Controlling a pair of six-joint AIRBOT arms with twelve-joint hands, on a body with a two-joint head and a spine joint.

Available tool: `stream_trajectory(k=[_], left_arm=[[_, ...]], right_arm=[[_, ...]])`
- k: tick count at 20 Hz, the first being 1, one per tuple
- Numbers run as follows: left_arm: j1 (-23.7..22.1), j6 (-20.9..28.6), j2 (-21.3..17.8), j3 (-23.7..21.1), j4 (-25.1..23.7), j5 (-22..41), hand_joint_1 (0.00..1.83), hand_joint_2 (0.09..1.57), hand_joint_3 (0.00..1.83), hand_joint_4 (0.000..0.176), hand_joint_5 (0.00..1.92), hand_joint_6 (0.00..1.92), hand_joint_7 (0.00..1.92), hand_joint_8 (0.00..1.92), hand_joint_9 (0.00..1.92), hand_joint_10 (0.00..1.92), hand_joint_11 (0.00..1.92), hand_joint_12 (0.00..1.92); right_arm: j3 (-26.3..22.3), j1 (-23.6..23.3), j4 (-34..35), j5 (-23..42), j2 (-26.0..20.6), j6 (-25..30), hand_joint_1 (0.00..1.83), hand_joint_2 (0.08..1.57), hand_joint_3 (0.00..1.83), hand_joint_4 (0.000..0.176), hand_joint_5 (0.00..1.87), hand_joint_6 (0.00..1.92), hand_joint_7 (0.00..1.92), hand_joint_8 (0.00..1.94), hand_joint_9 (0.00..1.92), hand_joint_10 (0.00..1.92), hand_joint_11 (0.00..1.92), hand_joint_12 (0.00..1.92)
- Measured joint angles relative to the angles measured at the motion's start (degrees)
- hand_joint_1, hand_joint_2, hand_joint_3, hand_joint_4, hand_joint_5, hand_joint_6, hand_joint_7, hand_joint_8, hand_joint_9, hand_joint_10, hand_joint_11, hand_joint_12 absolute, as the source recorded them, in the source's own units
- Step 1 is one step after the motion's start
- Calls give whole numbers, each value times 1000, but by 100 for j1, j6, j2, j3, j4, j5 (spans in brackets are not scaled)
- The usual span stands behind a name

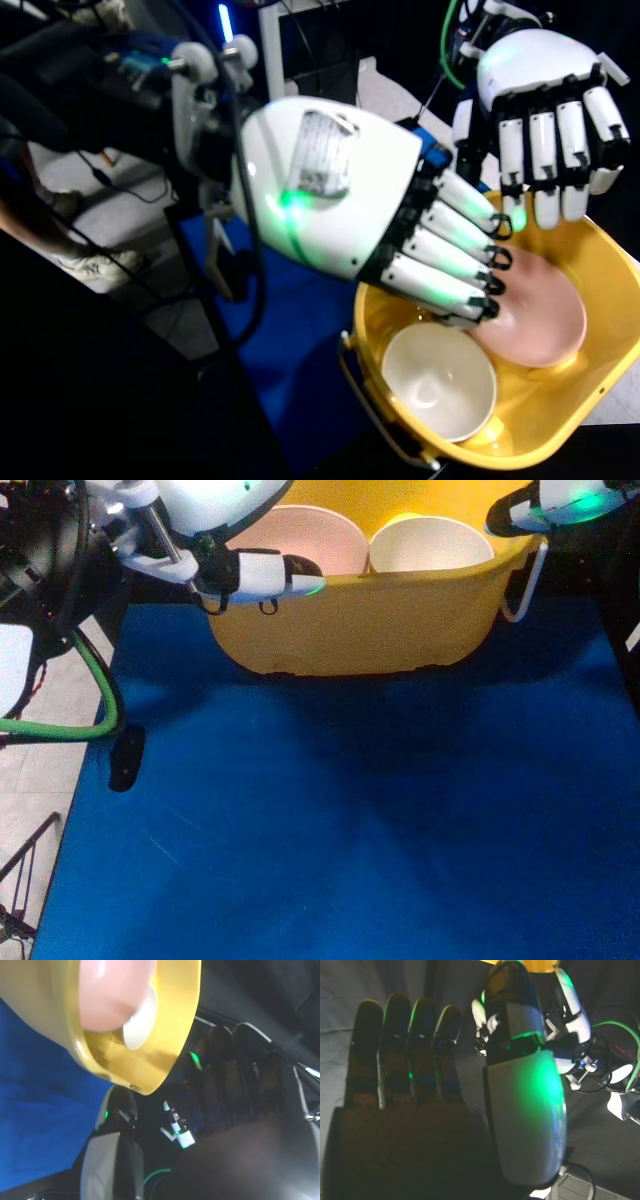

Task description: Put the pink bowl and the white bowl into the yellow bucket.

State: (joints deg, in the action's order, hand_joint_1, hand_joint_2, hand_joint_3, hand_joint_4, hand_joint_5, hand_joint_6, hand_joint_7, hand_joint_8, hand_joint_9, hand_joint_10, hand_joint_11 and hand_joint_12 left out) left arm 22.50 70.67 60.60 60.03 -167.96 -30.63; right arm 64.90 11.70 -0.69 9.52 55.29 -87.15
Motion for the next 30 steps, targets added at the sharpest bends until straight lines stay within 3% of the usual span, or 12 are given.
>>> stream_trajectory(k=[5, 9, 10, 12, 13, 17, 20, 23, 27, 30], left_arm=[[0, 0, 0, -11, 0, -70, 597, 1075, 6, 0, 618, 0, 585, 13, 435, 512, 90, 1523], [28, 0, -15, -85, -22, -186, 518, 1072, 0, 0, 508, 0, 535, 0, 330, 492, 0, 1596], [42, -2, -15, -96, -52, -216, 514, 1065, 0, 5, 448, 2, 452, 0, 274, 405, 0, 1632], [66, 0, -15, -94, -46, -240, 554, 1062, 0, 0, 388, 1, 359, 2, 269, 259, 0, 1417], [66, 0, -17, -94, -42, -234, 558, 1053, 0, 0, 379, 1, 337, 0, 295, 178, 0, 1412], [72, 0, -15, -94, -15, -256, 514, 1070, 4, 0, 357, 1, 368, 4, 351, 107, 0, 1389], [72, 2, -15, -92, 15, -258, 506, 1083, 5, 0, 371, 6, 394, 8, 370, 99, 0, 1396], [72, 7, -15, -72, 68, -262, 485, 1088, 3, 0, 398, 13, 421, 10, 392, 100, 0, 1487], [83, 105, -15, -61, 105, -273, 464, 1096, 2, 0, 435, 21, 510, 30, 478, 142, 0, 1610], [131, 748, -28, 61, -7, -321, 380, 1104, 1, 0, 455, 12, 572, 17, 528, 225, 24, 1634]], right_arm=[[-68, 0, 2, 0, -37, 0, 884, 994, 5, 0, 389, 934, 352, 847, 241, 991, 0, 1521], [-205, 0, 4, 7, -155, 0, 875, 1009, 6, 0, 365, 940, 384, 812, 271, 988, 0, 1539], [-223, 0, 4, 15, -164, 0, 867, 1013, 3, 0, 337, 967, 376, 835, 267, 1036, 0, 1558], [-234, 0, 4, 50, -164, 0, 860, 1016, 3, 0, 319, 973, 364, 845, 257, 1047, 0, 1554], [-234, 0, 4, 50, -164, 0, 850, 1018, 3, 0, 316, 976, 363, 853, 260, 1053, 0, 1559], [-234, 0, 4, 50, -164, 0, 864, 1026, 3, 0, 317, 998, 351, 921, 247, 1098, 0, 1581], [-234, 0, 4, 50, -160, 0, 865, 1025, 1, 0, 330, 977, 351, 935, 251, 1108, 0, 1584], [-232, 0, 4, 48, -157, 0, 876, 1023, 0, 0, 355, 937, 365, 845, 252, 1036, 0, 1552], [-232, 0, 4, 48, -157, 0, 858, 1033, 4, 0, 359, 965, 355, 867, 245, 1065, 0, 1566], [-232, 2, 92, 52, -160, 0, 827, 1054, 8, 0, 331, 993, 348, 841, 231, 1047, 0, 1577]])
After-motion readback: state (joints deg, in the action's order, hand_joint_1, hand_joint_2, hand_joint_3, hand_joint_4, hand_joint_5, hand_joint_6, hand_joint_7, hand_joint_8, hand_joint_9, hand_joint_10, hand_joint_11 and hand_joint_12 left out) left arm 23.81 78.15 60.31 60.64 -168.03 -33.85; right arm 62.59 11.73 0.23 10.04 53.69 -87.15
